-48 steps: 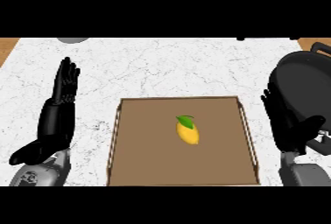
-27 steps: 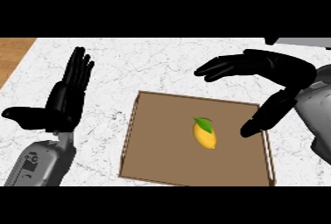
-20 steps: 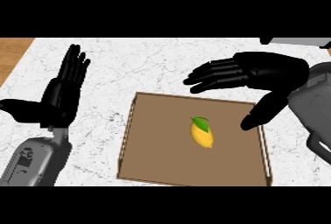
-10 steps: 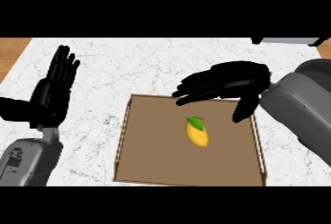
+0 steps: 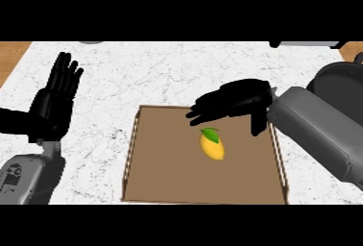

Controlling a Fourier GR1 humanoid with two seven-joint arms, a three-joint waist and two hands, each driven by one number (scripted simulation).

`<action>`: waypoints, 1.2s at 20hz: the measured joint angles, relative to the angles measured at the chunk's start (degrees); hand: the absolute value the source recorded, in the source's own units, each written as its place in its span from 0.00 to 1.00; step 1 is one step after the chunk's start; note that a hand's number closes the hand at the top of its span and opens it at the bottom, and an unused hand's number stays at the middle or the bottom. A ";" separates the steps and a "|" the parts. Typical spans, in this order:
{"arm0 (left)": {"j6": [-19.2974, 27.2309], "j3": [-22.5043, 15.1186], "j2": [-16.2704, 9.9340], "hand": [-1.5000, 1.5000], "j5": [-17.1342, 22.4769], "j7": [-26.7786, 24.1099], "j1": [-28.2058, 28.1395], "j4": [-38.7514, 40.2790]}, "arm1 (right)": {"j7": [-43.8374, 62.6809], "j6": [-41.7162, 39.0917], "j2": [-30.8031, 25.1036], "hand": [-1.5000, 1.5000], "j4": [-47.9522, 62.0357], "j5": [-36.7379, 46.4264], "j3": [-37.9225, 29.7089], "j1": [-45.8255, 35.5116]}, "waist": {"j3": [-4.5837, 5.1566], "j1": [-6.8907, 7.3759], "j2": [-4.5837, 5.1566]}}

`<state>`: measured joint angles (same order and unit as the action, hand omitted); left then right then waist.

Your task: Pick the lemon from the tray and place it in the pot

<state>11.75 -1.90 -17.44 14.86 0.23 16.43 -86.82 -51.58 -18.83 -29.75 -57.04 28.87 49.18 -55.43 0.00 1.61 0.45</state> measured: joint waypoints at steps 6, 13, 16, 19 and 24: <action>-0.36 0.60 0.05 0.50 -0.18 0.81 -0.47 -1.02 | -3.31 3.14 2.58 0.00 3.27 1.21 0.95 1.01 | -0.02 -0.45 -0.17; -0.97 1.42 1.09 0.50 -1.45 -0.39 -0.76 0.24 | -3.86 5.27 5.52 0.00 5.47 5.57 -0.18 2.61 | 0.00 -1.05 -0.32; -1.06 2.08 1.20 0.50 -1.92 -0.10 -0.10 0.70 | -3.84 6.00 8.06 0.00 8.59 8.16 -1.00 2.09 | 0.00 -1.01 -0.31; -1.37 2.81 1.02 0.50 -1.91 0.83 -0.04 0.10 | -3.54 6.76 10.63 0.00 10.34 10.39 -1.22 3.59 | 0.00 -1.05 -0.34; -2.40 3.60 1.16 0.50 -1.94 1.56 0.30 0.06 | -3.38 7.60 14.64 0.00 12.40 13.63 -2.39 4.86 | -0.01 -1.10 -0.37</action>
<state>9.35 1.70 -16.27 12.92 1.79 16.73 -86.76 -54.96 -11.24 -15.11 -44.64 42.49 46.79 -50.57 0.00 0.51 0.08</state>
